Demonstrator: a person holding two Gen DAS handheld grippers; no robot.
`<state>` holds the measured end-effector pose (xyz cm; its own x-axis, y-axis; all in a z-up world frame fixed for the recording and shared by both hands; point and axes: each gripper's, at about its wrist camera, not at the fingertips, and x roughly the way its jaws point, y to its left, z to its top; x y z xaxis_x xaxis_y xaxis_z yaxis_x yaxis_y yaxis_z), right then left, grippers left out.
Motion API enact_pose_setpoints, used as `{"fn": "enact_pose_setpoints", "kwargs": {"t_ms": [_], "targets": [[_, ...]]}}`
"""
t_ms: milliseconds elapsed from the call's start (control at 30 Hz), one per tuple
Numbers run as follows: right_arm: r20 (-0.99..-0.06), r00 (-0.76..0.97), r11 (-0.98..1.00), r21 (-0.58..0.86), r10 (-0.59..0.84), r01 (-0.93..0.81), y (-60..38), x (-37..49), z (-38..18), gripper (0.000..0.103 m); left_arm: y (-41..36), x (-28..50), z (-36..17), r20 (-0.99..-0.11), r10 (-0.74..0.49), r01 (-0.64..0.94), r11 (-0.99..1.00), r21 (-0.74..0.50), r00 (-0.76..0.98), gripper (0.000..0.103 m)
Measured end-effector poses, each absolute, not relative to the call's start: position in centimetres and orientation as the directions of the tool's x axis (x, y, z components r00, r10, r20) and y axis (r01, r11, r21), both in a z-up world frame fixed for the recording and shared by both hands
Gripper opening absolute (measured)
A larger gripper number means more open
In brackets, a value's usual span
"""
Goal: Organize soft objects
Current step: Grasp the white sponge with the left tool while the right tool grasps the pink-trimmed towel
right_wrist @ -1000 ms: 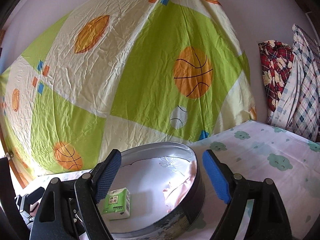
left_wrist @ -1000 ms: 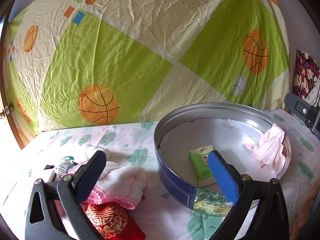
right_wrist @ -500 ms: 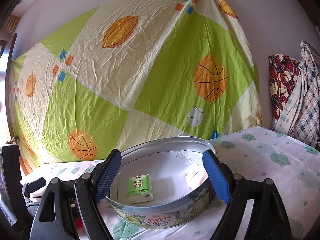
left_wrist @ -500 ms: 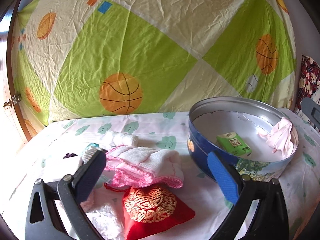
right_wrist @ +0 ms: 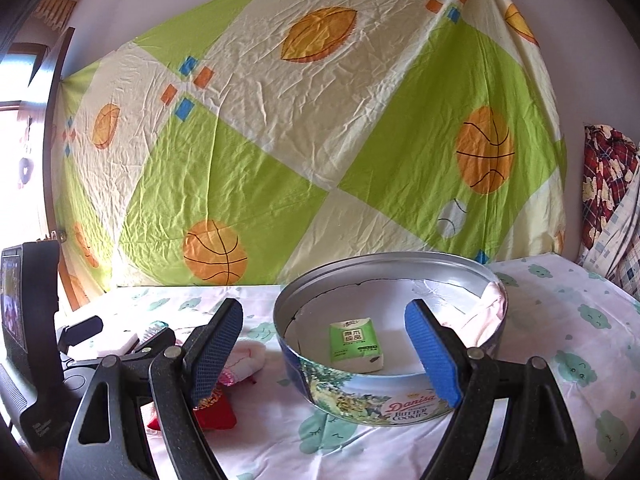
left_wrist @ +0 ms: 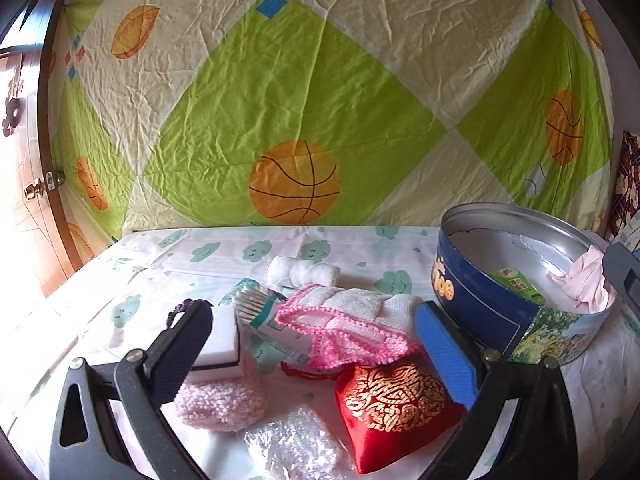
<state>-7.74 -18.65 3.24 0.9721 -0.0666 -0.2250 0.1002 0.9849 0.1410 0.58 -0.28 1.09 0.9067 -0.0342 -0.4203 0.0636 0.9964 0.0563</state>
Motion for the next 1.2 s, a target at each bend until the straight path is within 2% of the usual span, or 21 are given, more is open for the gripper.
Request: {"fn": "enact_pose_setpoints", "kwargs": {"t_ms": [267, 500, 567, 633, 733, 900, 1100, 1200], "targets": [[-0.258, 0.966, 0.993, 0.118, -0.001, 0.032, -15.9, -7.1, 3.0, 0.085, 1.9, 1.0, 1.1, -0.427, 0.001, 0.034, 0.997, 0.075, 0.904, 0.103], [-0.318, 0.946, 0.986, 0.166, 0.068, -0.015, -15.2, -6.4, 2.4, 0.085, 5.8, 1.7, 1.3, -0.418, 0.058, -0.032, 0.997, 0.07, 0.907, 0.103], [-0.331, 0.938, 0.985, 0.166, 0.102, -0.048, -14.5, -6.3, 2.2, 0.081, 7.1, 2.1, 1.3, -0.426, 0.072, -0.054, 0.997, 0.054, 0.902, 0.103], [-0.362, 0.922, 0.984, 0.158, 0.135, -0.082, -13.5, -5.8, 2.0, 0.075, 8.4, 2.4, 1.3, -0.43, 0.094, -0.082, 0.996, 0.045, 0.898, 0.103], [-0.42, 0.891, 0.981, 0.153, 0.172, -0.118, -12.2, -4.6, 1.5, 0.075, 10.0, 2.8, 1.3, -0.432, 0.123, -0.12, 0.992, 0.033, 0.893, 0.103], [-0.453, 0.863, 0.971, 0.183, 0.224, -0.156, -10.7, -2.5, 1.0, 0.075, 11.8, 3.2, 1.1, -0.444, 0.148, -0.157, 0.987, 0.017, 0.884, 0.103], [-0.529, 0.813, 0.967, 0.192, 0.245, -0.166, -8.4, 2.3, 0.4, 0.075, 13.1, 3.7, 0.9, -0.467, 0.189, -0.209, 0.978, 0.009, 0.864, 0.103], [-0.574, 0.786, 0.97, 0.199, 0.229, -0.138, -7.9, 4.7, -0.2, 0.075, 13.4, 3.8, 0.6, -0.488, 0.164, -0.197, 0.98, -0.016, 0.857, 0.103]]}}
